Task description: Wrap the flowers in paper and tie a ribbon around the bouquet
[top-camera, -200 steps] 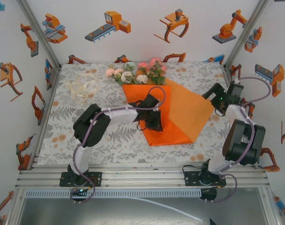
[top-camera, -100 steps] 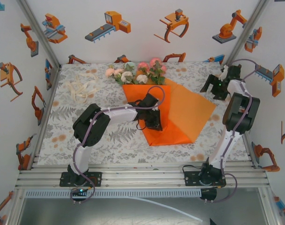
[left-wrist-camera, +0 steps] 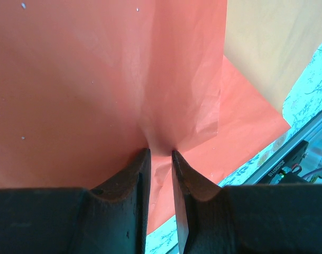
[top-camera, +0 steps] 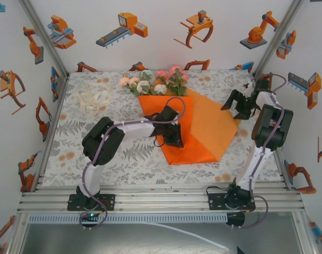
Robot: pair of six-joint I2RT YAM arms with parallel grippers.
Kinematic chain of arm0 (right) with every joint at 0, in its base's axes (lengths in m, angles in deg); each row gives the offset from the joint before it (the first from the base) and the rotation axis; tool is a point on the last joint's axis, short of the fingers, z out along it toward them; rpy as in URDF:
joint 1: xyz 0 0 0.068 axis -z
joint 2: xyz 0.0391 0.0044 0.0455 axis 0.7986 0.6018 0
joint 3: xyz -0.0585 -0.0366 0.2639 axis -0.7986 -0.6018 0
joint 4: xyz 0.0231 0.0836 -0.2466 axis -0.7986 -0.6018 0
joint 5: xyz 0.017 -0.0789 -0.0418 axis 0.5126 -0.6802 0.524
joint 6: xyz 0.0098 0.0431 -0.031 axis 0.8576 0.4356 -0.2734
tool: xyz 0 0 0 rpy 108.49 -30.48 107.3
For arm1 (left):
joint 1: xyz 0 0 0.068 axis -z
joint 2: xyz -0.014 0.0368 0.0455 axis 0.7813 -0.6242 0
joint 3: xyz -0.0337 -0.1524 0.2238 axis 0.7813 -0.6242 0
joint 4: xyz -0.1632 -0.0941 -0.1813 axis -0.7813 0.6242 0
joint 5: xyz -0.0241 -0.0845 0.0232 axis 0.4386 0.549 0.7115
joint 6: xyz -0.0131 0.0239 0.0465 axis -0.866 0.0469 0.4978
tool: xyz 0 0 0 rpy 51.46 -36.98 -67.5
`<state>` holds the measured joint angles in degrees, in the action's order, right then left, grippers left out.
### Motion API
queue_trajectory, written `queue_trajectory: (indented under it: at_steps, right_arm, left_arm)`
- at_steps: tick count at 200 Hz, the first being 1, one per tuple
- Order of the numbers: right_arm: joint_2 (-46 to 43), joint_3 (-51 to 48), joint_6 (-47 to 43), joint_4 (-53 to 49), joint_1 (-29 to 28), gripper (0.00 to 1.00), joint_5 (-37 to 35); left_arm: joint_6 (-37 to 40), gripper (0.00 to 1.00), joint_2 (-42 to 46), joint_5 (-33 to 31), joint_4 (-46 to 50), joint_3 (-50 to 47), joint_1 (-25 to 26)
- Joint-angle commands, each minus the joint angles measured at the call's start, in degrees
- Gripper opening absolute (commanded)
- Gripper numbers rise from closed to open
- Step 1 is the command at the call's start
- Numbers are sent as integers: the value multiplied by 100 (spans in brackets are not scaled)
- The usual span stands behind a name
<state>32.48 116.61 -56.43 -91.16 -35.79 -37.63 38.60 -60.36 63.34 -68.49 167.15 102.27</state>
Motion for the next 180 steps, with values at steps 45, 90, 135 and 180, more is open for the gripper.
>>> queue_trajectory:
  at_steps: [45, 90, 135, 180]
  right_arm:
    - [-1405, -2102, 886, 1157, -280, 92, 1546]
    - [-2834, -4202, 2656, 3470, -429, 92, 1861]
    - [-4145, -5544, 2525, 3571, -551, 93, 996]
    - [-4405, -6318, 2577, 3912, -949, 95, 1507]
  left_arm:
    - [-17, 28, 181, 88, -113, -58, -97]
    - [-68, 28, 166, 45, -148, -27, -100]
    - [-114, 28, 99, 63, -152, 12, -95]
    - [-95, 28, 72, 48, -119, 20, -93]
